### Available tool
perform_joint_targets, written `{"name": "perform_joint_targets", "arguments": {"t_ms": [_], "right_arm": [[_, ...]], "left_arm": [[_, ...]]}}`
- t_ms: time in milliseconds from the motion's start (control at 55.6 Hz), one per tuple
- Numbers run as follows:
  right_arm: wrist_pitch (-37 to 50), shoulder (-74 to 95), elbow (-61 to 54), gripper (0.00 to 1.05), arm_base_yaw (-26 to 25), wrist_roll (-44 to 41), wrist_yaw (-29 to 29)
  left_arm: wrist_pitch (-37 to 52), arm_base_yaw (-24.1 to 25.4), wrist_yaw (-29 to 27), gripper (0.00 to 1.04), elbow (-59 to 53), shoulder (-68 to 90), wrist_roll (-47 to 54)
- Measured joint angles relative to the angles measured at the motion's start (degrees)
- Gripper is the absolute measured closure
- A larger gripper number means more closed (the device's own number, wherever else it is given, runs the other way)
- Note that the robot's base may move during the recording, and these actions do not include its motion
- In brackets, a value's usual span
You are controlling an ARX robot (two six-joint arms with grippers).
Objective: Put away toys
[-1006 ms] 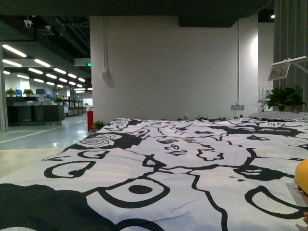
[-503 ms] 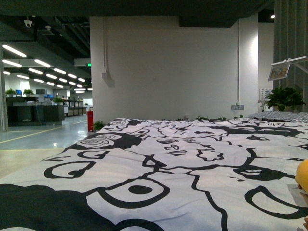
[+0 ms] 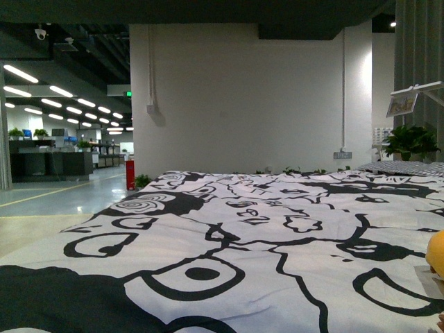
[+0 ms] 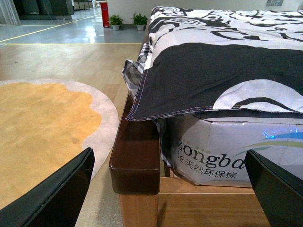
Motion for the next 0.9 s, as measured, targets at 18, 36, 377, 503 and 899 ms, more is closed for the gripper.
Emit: {"name": "perform_joint_targets", "arguments": {"t_ms": [18,36,377,503,899], "right_arm": [[0.0,0.0,0.0,0.98,0.0,0.0,0.0],[0.0,0.0,0.0,0.98,0.0,0.0,0.0],[0.0,0.0,0.0,0.98,0.1,0.0,-0.3],[0.0,0.0,0.0,0.98,0.2,0.0,-0.4],[-0.3,0.1,0.0,0.98,0.2,0.0,0.7]], "left_arm": [[0.0,0.0,0.0,0.06,0.0,0.0,0.0],[0.0,0.0,0.0,0.06,0.0,0.0,0.0],[0.0,0.0,-0.2,0.06,0.0,0.0,0.0],[0.0,0.0,-0.2,0.06,0.0,0.0,0.0],[0.0,0.0,0.0,0.06,0.0,0.0,0.0]]}}
